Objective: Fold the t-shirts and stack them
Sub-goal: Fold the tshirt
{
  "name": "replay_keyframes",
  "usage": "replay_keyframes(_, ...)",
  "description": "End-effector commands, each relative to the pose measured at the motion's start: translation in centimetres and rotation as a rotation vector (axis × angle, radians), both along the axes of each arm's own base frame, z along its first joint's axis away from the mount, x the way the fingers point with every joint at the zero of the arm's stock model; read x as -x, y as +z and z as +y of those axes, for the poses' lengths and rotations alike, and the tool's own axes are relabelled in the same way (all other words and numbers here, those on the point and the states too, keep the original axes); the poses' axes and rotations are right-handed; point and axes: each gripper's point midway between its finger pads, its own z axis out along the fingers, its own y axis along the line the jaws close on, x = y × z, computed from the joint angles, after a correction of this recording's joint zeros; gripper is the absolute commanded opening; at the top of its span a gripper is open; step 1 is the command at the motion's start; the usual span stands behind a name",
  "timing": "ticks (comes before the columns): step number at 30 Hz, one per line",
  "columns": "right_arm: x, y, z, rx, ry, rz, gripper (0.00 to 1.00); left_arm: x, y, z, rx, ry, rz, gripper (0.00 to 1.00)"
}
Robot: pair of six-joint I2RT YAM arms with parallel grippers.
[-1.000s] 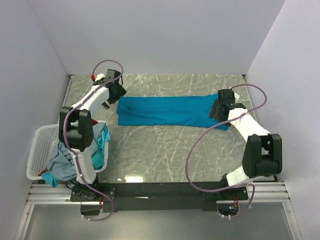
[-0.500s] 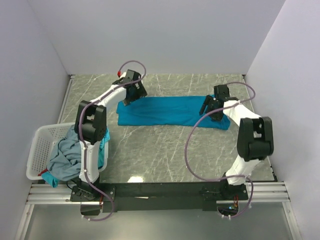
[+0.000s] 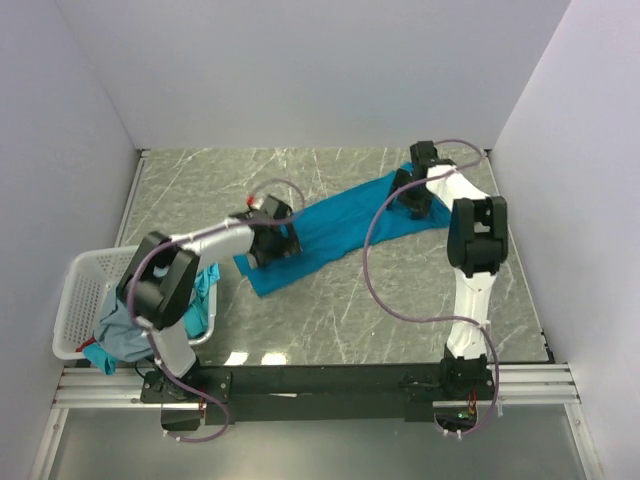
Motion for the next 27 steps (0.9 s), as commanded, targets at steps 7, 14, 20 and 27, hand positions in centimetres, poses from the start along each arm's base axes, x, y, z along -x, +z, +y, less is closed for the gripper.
replay_keyframes(7, -5.2, 0.5, 12.3, -0.034, 0.388, -0.032, 0.81, 19.5, -0.3, -7.6, 0.039, -0.339, 0.389, 0.99)
replay_keyframes(14, -5.9, 7.6, 13.3, 0.07, 0.441, -0.204, 0.82, 20.2, 3.7, -8.7, 0.02, -0.434, 0.277, 1.0)
replay_keyframes(20, -1.7, 12.4, 11.9, 0.107, 0.412, -0.224, 0.83, 17.6, 4.3, -5.7, -0.158, -0.392, 0.162, 0.99)
replay_keyframes(27, 5.4, 9.3, 17.6, -0.026, 0.501, -0.182, 0.83, 18.4, 3.1, -7.2, -0.075, -0.513, 0.151, 0.99)
